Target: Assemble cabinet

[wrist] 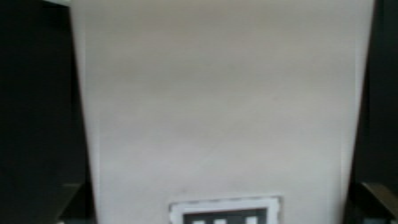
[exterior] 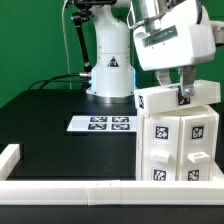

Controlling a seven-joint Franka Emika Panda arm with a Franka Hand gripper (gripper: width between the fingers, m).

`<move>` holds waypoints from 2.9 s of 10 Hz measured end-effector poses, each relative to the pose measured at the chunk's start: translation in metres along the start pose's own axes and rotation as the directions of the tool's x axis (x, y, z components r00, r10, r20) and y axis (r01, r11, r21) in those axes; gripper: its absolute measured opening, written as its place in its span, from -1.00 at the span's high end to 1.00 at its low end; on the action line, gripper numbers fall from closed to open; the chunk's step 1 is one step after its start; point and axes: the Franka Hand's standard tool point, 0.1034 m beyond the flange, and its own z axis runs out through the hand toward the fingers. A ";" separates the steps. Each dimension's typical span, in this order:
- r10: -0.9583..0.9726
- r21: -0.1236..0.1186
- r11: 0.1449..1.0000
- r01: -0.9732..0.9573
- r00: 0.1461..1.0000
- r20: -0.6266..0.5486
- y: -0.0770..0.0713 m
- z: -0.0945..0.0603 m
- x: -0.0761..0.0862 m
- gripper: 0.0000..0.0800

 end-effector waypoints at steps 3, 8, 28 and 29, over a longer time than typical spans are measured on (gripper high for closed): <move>0.198 -0.005 0.980 -0.198 0.980 0.005 -0.001 -0.001 -0.001 -0.40; 0.592 -0.019 0.806 -0.592 0.806 0.018 0.001 0.001 -0.001 -0.40; -0.401 0.000 0.915 0.404 0.907 0.131 -0.019 -0.022 -0.017 -0.99; -0.576 -0.010 0.814 0.581 0.809 0.122 -0.016 -0.022 -0.016 -0.99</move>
Offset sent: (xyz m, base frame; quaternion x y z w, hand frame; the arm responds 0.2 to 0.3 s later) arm -0.0016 0.0001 0.0041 -0.0265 0.0127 0.2471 0.9686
